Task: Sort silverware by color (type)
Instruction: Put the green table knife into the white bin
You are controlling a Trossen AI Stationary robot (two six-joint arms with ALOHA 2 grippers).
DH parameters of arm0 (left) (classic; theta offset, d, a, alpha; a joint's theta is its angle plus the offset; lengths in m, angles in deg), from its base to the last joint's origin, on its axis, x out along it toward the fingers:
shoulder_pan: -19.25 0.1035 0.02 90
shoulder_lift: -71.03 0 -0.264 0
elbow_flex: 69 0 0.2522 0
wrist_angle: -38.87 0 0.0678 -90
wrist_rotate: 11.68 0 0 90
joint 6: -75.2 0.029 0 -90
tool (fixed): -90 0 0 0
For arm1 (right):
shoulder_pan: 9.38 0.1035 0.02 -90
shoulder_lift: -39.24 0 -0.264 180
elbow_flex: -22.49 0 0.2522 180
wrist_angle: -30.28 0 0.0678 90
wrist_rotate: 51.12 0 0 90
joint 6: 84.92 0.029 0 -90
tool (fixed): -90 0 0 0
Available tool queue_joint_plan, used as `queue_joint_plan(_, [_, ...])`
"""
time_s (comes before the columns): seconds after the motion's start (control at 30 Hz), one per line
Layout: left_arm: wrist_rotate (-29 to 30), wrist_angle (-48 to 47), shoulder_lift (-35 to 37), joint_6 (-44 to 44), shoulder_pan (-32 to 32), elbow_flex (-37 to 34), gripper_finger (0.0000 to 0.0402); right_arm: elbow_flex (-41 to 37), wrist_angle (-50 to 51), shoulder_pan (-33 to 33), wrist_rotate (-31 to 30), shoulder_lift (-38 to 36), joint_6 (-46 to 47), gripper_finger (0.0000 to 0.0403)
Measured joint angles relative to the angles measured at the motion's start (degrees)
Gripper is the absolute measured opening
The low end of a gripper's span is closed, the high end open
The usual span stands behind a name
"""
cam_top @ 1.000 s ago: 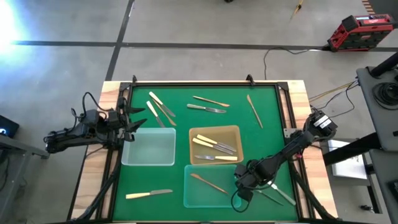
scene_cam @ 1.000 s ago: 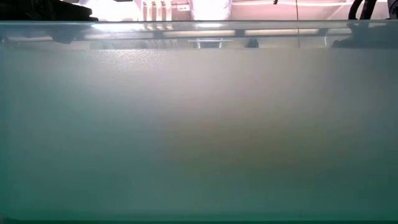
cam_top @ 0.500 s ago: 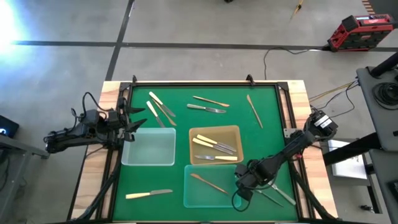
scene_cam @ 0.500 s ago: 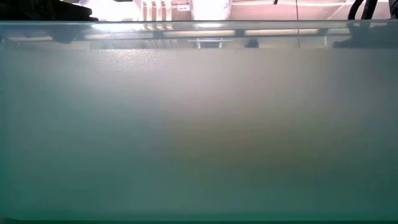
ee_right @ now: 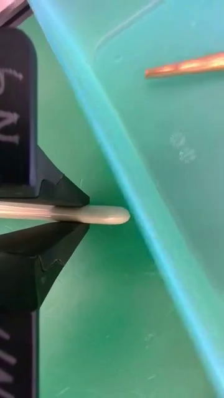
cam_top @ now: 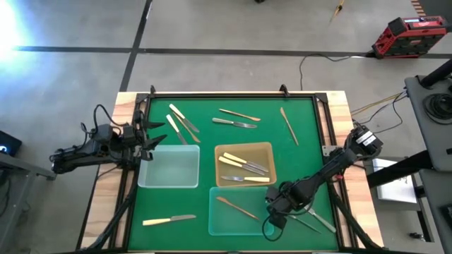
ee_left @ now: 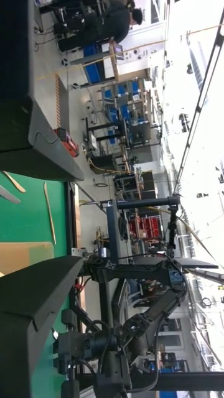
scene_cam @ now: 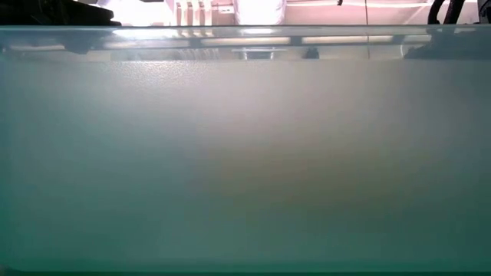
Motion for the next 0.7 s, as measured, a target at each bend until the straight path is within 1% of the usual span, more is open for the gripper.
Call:
queue_joint_plan(0.23, [-0.01,0.0,-0.02,0.0,-0.02,0.01,0.0192,0.01,-0.2,0.0,0.03,0.09,-0.75,0.0037])
queue_joint_plan(0.47, [0.01,0.0,-0.01,0.0,-0.01,0.01,0.0192,-0.03,-0.69,-0.02,1.41,2.21,-1.87,0.0038])
queue_joint_plan(0.7, [0.01,0.0,0.0,-0.01,-0.01,0.01,0.0192,-0.06,-0.82,0.0,0.7,2.29,-2.57,0.0038])
